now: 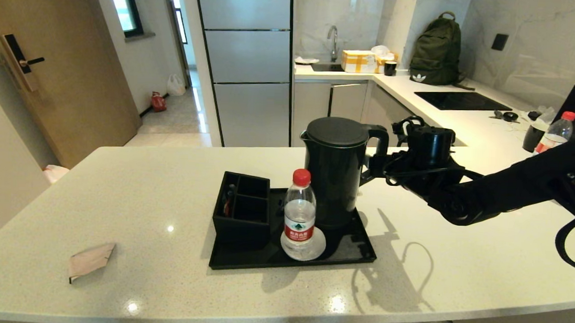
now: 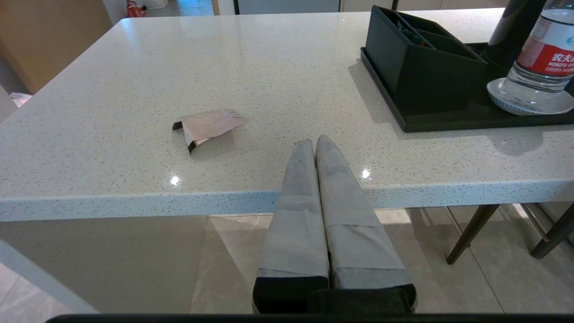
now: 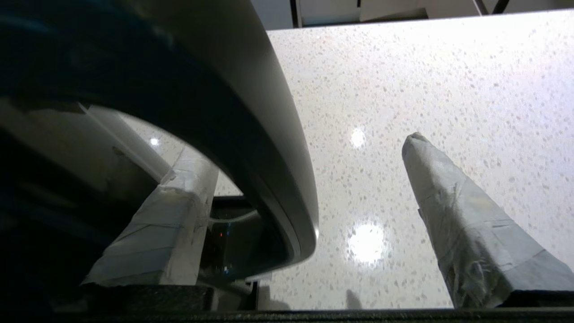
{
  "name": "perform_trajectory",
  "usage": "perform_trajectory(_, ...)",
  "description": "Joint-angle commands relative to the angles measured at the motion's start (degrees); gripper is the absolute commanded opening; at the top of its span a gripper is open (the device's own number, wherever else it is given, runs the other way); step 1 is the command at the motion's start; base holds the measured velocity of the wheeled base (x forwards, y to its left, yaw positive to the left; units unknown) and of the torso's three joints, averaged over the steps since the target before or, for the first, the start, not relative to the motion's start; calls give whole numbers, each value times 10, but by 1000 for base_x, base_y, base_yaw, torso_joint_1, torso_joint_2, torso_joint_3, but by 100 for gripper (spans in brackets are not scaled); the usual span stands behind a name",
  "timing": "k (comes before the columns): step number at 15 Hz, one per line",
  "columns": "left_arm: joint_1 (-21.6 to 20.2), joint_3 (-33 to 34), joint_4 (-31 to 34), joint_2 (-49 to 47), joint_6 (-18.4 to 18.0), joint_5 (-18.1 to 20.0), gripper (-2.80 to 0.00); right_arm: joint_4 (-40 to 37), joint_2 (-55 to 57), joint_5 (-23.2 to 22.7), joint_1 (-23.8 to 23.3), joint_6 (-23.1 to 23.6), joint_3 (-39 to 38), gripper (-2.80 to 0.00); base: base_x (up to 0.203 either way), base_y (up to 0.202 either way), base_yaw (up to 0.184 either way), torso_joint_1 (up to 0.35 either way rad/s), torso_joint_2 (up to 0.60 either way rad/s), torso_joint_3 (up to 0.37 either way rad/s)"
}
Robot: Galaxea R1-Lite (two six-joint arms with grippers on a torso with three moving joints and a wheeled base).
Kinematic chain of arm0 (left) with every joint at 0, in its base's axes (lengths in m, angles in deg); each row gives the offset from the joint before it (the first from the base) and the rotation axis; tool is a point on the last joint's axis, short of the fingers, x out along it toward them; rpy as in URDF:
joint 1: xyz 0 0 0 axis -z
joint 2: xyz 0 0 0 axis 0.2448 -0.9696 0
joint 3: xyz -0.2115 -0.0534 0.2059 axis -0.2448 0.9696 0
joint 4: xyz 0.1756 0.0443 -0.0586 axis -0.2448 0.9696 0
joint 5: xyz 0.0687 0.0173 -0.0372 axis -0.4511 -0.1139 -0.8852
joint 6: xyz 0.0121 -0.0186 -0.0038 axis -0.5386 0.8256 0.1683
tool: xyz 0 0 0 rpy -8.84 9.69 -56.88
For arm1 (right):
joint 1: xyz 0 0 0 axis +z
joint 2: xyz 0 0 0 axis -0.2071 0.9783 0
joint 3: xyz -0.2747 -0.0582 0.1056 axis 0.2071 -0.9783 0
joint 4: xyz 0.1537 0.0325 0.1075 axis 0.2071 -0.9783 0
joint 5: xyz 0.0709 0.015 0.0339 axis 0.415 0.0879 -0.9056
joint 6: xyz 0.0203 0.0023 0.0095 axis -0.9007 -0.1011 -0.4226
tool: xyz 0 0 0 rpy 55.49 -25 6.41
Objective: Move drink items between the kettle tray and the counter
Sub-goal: Return the kettle to its original position
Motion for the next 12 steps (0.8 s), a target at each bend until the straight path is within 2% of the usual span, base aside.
perform_trajectory(1,0,0,0,-1,0,0,-280,3,-32,0,0,-9,-37,0,0,0,0,0,0,0)
perform_trajectory(4,0,0,0,0,0,0,-280,23,-74,-4,-1,-14,-101,0,0,0,0,0,0,0)
perform_trajectory(9,0,0,0,-1,0,0,-280,12,-97,-3,-8,-14,-115,0,0,0,0,0,0,0)
perform_trajectory(12,0,0,0,-1,0,0,-280,-46,-253,-1,-31,-16,-150,0,0,0,0,0,0,0)
